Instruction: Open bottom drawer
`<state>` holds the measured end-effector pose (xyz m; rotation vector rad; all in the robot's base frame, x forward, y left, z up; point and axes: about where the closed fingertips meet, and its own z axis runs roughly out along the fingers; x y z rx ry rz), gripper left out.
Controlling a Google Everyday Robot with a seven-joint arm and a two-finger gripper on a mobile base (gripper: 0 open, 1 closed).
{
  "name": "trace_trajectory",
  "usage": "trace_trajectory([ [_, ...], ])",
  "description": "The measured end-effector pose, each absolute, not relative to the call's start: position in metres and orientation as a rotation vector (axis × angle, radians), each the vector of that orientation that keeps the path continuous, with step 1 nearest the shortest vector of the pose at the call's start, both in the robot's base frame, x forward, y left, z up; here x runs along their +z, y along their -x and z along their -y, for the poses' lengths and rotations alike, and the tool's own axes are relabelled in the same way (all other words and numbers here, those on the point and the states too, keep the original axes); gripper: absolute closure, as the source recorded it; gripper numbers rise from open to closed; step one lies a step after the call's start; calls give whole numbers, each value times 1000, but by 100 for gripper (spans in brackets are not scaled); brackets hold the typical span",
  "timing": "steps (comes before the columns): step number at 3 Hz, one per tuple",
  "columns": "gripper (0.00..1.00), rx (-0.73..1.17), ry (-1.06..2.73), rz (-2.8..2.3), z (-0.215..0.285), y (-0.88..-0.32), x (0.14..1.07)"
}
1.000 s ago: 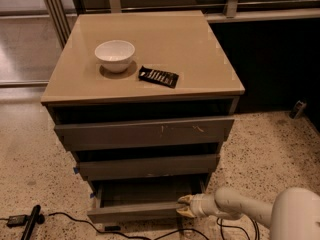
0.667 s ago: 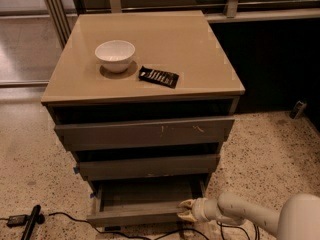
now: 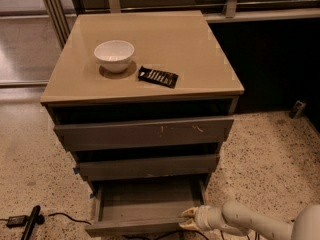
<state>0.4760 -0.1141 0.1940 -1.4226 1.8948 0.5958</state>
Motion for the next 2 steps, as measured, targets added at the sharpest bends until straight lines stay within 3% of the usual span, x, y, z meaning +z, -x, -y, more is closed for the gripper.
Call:
trace_trajectory([
  [1, 100, 594, 1409, -1902, 117, -463, 194],
  [2, 91, 594, 1410, -1902, 117, -462, 195],
])
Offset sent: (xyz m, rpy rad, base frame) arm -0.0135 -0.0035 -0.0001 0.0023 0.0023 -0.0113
